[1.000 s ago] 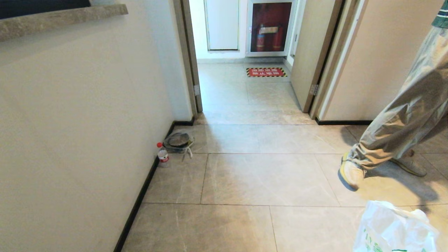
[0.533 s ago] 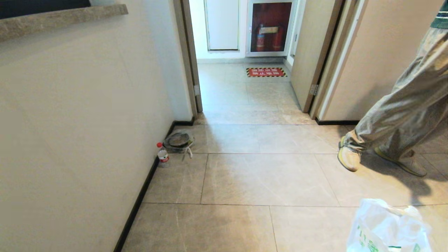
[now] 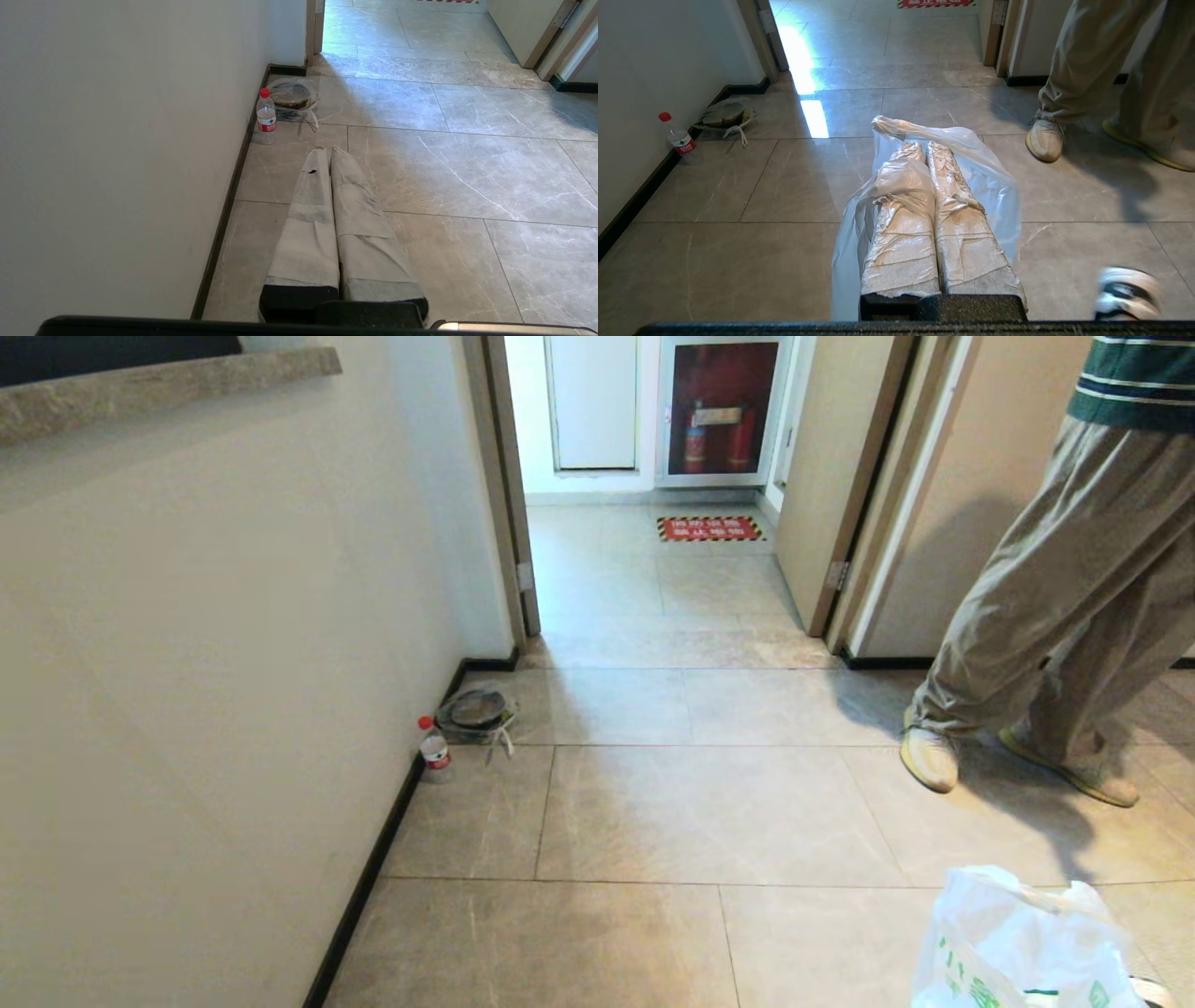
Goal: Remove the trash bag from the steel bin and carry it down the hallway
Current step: Put the trash bag at the door
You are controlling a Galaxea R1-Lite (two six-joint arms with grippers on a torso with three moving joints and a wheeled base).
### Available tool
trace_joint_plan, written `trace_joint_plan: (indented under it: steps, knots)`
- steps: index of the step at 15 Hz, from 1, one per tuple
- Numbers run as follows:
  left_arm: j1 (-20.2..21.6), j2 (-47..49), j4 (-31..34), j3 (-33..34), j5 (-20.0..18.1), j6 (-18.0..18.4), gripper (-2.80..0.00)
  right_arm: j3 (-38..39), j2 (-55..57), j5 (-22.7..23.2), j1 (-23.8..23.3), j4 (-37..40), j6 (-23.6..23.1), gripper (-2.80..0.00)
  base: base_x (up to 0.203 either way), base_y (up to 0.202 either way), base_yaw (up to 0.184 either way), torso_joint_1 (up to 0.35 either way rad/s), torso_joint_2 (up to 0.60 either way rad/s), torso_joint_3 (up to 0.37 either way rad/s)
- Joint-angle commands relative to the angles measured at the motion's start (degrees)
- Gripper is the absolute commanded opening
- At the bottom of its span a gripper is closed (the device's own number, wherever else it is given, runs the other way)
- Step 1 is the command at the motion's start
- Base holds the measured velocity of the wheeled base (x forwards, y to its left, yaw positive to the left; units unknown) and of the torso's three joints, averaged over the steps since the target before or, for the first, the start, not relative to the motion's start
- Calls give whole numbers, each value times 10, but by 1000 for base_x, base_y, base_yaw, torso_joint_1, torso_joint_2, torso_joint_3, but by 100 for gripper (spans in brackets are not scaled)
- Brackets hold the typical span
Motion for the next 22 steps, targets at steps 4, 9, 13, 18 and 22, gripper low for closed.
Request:
trace_joint_plan:
  steps: [4, 9, 13, 18, 22]
  knots:
    - [0, 0, 0, 0, 0, 0, -280, 18, 0, 0, 0, 0, 0, -280, 0, 0, 0, 0, 0, 0]
    - [0, 0, 0, 1, 0, 0, -280, 18, 0, 0, 0, 0, 0, -280, 0, 0, 0, 0, 0, 0]
    - [0, 0, 0, 1, 0, 0, -280, 18, 0, 0, 0, 0, 0, -280, 0, 0, 0, 0, 0, 0]
    - [0, 0, 0, 0, 0, 0, -280, 18, 0, 0, 0, 0, 0, -280, 0, 0, 0, 0, 0, 0]
    - [0, 0, 0, 1, 0, 0, -280, 18, 0, 0, 0, -1, -4, -280, 0, 0, 0, 0, 0, 0]
